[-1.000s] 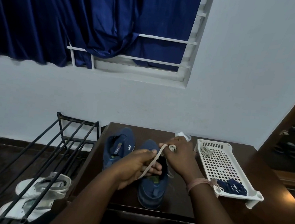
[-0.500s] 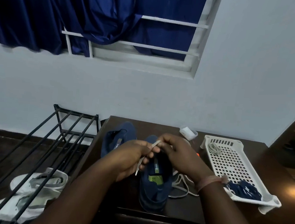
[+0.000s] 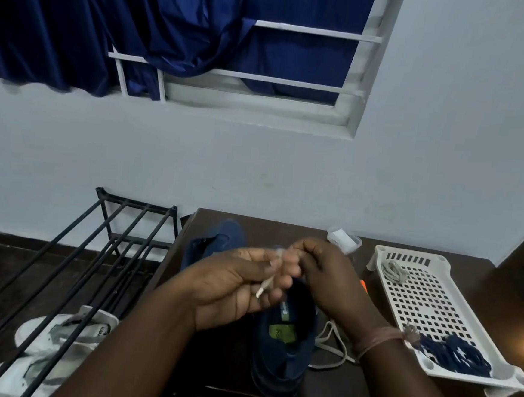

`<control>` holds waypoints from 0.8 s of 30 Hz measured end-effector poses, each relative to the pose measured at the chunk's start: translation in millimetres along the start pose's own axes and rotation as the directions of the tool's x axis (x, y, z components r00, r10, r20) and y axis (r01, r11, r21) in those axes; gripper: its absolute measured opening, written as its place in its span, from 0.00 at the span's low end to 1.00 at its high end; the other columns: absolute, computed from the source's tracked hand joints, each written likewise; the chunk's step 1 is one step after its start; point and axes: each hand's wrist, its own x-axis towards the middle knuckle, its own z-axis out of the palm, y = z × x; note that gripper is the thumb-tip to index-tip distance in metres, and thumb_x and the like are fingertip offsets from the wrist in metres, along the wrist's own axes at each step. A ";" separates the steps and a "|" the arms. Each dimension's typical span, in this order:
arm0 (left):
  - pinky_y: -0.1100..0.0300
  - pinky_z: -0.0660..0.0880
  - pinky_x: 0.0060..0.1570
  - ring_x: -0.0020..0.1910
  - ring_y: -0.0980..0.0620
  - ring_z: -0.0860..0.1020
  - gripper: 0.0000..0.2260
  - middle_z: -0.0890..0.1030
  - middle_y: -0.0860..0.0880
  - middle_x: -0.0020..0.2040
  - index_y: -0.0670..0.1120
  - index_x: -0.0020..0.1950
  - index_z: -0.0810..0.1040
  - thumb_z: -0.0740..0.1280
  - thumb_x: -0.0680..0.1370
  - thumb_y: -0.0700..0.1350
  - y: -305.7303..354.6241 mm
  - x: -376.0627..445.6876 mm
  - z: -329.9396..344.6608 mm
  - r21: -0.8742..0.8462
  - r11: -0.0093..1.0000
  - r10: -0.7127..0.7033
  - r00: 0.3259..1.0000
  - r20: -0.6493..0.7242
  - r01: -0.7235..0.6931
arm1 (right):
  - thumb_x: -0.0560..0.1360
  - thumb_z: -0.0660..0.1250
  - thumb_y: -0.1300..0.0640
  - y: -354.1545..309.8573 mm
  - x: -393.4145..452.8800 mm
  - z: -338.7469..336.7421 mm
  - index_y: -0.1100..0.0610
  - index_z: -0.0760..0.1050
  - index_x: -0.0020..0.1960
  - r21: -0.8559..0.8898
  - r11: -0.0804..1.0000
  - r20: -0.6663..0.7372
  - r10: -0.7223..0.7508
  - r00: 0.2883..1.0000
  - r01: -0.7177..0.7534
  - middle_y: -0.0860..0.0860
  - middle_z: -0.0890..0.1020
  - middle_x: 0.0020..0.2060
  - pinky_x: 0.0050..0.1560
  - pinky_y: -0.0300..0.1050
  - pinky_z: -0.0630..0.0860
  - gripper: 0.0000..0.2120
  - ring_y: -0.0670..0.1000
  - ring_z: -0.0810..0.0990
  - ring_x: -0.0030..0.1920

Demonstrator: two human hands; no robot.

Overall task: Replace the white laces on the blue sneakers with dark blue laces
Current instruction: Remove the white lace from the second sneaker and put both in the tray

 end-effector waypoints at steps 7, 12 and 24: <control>0.61 0.82 0.51 0.53 0.51 0.85 0.14 0.85 0.43 0.57 0.39 0.61 0.79 0.60 0.81 0.29 13.9 21.9 -28.8 -0.059 0.907 0.372 0.859 -0.351 -0.417 | 0.82 0.61 0.57 -19.4 -7.2 36.8 0.50 0.77 0.49 -0.063 0.977 0.305 -0.176 0.936 0.204 0.40 0.79 0.38 0.42 0.31 0.71 0.07 0.39 0.78 0.42; 0.66 0.79 0.54 0.55 0.57 0.83 0.15 0.85 0.47 0.57 0.43 0.63 0.81 0.65 0.80 0.31 13.5 31.0 -38.0 0.616 0.729 0.585 0.738 -0.336 -0.297 | 0.81 0.60 0.52 -17.9 -2.4 24.4 0.45 0.72 0.44 -0.235 0.944 0.189 -0.189 0.964 0.231 0.42 0.75 0.35 0.37 0.39 0.67 0.08 0.42 0.75 0.37; 0.62 0.76 0.44 0.40 0.54 0.79 0.16 0.83 0.45 0.44 0.39 0.58 0.83 0.56 0.82 0.31 -8.2 29.2 -10.1 0.516 0.845 0.175 0.984 -0.016 -0.142 | 0.77 0.66 0.60 2.9 4.1 -11.2 0.50 0.83 0.45 -0.183 0.982 -0.112 -0.066 0.992 0.044 0.41 0.84 0.40 0.45 0.36 0.75 0.09 0.39 0.80 0.44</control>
